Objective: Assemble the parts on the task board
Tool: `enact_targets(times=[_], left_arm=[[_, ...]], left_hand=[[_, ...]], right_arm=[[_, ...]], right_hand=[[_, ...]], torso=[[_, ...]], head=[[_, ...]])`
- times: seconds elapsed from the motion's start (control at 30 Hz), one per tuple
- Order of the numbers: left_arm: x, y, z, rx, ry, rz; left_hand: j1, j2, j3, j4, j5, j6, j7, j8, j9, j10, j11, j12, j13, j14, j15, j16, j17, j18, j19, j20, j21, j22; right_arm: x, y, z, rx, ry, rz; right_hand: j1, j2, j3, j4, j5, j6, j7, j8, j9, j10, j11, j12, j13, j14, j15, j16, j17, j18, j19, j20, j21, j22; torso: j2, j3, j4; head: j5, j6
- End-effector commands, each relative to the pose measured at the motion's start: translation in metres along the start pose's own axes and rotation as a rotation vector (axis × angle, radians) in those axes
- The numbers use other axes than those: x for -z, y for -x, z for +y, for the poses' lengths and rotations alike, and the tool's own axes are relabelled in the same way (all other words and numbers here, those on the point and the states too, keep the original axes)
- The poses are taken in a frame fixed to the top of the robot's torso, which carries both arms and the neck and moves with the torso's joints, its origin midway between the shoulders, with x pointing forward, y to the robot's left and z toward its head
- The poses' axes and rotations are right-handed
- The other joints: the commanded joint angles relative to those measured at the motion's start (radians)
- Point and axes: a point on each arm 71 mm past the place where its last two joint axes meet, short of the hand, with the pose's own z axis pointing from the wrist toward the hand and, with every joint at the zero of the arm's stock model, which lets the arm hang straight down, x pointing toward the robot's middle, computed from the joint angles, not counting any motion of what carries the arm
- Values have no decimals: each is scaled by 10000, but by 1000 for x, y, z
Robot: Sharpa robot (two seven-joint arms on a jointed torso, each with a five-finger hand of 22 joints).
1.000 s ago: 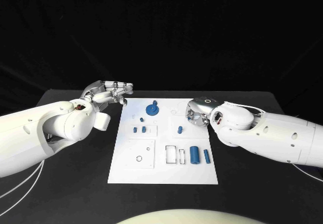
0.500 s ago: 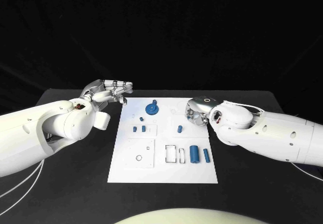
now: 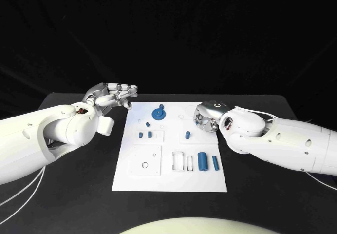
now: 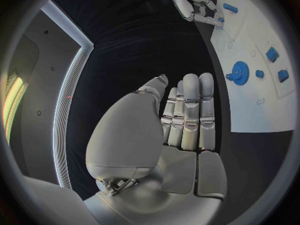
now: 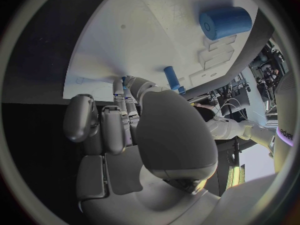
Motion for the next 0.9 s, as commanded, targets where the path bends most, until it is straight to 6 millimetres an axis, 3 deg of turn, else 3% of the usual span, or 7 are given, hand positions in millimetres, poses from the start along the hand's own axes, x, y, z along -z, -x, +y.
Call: enact_targets(times=[0.03,0.53,0.73,0.9], left_arm=[[0,0,-2,43,-101,-17],[-2,0,-1,36,-78,-45],[-4,-3,-1,44,-77,-36],[-8,-10,0,82,-84,75]], left_hand=[[129,-8,-11,-58,13,-33,45,27,-10,-87,-3,41,6,-73,2,-42,-18,161,80,-10,-37,-20],[128,-4,-26,-54,11,-59,56,22,-12,-116,8,41,3,-78,10,-43,-24,163,74,-7,-64,-42],[128,-4,-26,-54,11,-59,56,22,-12,-116,8,41,3,-78,10,-43,-24,163,74,-7,-64,-42],[127,0,-29,-51,11,-63,58,22,-13,-121,10,42,3,-79,12,-43,-25,161,80,-6,-61,-38]], right_arm=[[2,5,2,-24,98,-417],[21,23,17,-484,544,-1110],[28,30,40,-899,1180,-1421],[32,34,68,-1276,1915,-1585]], right_hand=[[-116,-14,55,-5,-17,82,-12,31,12,72,15,-73,-21,438,-29,31,-9,-91,65,12,52,597],[-275,-86,162,-86,227,147,-43,29,36,168,-17,-118,-89,435,-67,41,-1,-132,170,14,261,738],[-297,-98,186,-106,276,155,-45,27,40,188,-21,-126,-100,438,-73,52,14,-148,209,12,340,785],[-321,-94,224,-127,340,159,-45,21,43,202,-23,-140,-115,437,-77,48,4,-148,215,9,346,796]], torso=[[3,1,-8],[-10,-5,-4],[-22,-21,21],[-43,-39,59]], head=[[16,13],[91,82],[160,105],[378,112]])
